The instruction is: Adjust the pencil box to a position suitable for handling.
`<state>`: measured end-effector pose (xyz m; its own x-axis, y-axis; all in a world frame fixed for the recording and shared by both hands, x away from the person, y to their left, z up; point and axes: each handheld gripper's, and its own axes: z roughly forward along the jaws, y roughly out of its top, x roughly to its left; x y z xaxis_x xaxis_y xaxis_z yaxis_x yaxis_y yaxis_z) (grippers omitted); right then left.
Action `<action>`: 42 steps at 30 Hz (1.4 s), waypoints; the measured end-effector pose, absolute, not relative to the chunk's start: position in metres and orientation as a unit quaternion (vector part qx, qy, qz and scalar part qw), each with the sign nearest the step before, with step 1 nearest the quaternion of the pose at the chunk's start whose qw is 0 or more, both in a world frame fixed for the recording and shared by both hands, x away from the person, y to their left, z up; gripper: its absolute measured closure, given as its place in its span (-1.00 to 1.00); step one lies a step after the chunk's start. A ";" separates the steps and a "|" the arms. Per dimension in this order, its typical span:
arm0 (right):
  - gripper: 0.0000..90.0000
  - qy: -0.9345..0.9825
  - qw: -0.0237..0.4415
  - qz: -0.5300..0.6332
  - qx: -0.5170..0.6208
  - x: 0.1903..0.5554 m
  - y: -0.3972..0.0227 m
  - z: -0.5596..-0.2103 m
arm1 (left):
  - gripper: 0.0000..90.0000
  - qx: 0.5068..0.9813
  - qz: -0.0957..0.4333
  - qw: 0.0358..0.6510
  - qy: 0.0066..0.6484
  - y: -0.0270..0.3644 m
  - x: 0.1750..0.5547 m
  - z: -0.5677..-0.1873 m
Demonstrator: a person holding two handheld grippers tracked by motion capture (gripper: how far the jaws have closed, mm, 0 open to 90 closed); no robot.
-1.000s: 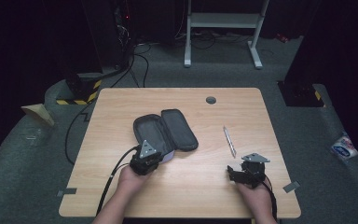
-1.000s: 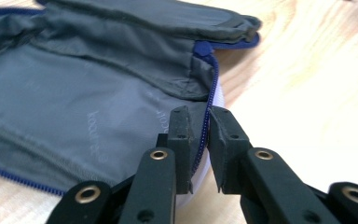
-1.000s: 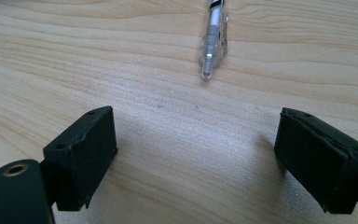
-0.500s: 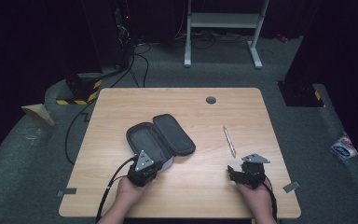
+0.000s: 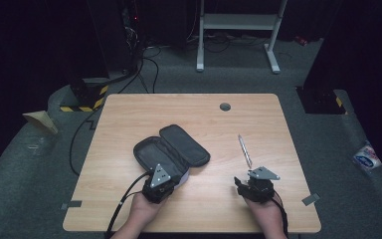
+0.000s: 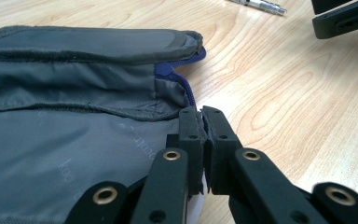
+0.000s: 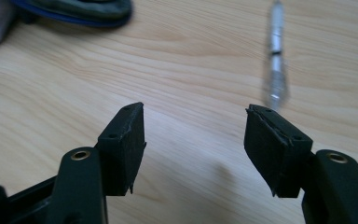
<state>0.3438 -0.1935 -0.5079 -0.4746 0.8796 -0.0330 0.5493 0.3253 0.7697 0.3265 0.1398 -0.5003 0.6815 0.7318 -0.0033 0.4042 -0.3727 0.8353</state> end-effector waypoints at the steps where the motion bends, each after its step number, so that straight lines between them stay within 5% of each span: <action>1: -0.16 0.784 0.227 0.361 0.452 0.343 -0.189 -0.508 | 0.92 0.807 0.188 0.436 0.352 0.140 0.327 -0.500; 17: -0.16 0.819 0.199 0.378 0.383 0.327 -0.127 -0.510 | 0.67 0.802 0.173 0.457 0.342 0.126 0.318 -0.490; 22: -0.16 0.819 0.202 0.379 0.380 0.325 -0.128 -0.512 | 0.57 0.797 0.203 0.450 0.348 0.146 0.324 -0.481; 34: -0.15 0.817 0.199 0.373 0.391 0.325 -0.137 -0.517 | 0.30 0.713 0.277 0.419 0.489 0.249 0.359 -0.483; 42: -0.14 0.818 0.198 0.371 0.392 0.325 -0.136 -0.518 | 0.28 0.707 0.244 0.411 0.521 0.261 0.373 -0.501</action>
